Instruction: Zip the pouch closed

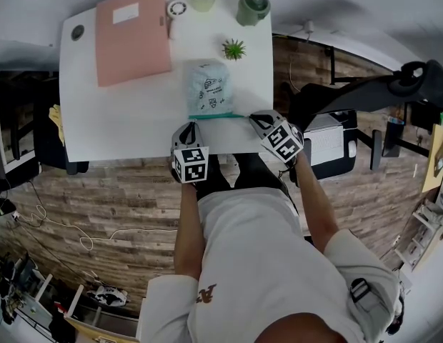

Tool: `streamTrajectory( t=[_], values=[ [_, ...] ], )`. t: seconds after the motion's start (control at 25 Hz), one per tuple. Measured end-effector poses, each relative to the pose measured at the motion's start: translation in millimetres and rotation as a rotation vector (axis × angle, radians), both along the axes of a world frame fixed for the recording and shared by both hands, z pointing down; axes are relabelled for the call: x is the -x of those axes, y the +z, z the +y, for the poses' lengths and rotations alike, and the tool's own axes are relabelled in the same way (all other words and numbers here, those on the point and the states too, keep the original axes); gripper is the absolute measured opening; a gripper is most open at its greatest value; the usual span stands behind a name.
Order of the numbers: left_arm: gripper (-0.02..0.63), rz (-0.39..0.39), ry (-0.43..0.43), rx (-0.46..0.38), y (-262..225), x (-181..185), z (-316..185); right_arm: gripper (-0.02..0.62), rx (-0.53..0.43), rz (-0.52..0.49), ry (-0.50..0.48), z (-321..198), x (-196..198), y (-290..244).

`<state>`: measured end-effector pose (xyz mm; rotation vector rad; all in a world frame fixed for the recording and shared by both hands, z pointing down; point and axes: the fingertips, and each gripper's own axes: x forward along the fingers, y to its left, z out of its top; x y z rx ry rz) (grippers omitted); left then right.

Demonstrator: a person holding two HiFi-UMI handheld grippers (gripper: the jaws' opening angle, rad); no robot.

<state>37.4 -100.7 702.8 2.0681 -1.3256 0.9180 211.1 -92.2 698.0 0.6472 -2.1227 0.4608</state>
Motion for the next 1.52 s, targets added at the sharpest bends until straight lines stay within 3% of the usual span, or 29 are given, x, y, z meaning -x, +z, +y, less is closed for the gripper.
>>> streamTrajectory(
  t=[0.36,0.52,0.64,1.0,1.28,1.52],
  values=[
    [0.003,0.036,0.058,0.008,8,-2,4,0.021,-0.049,0.056,0.053,3,-2,5],
    [0.005,0.049,0.083,0.015,8,-2,5,0.061,-0.047,0.057,0.086,6,-6,6],
    [0.064,0.077,0.092,0.000,-2,-3,4,0.099,-0.083,0.041,0.125,2,-7,-6],
    [0.210,0.155,0.096,-0.331,-127,0,-26,0.209,-0.398,-0.202,0.301,-34,22,-132],
    [0.269,0.171,0.095,-0.575,-225,14,-54,0.247,-0.624,-0.286,0.368,-55,31,-227],
    [0.304,0.214,0.088,-0.731,-291,19,-61,0.291,-0.776,-0.356,0.432,-57,30,-288]
  ],
)
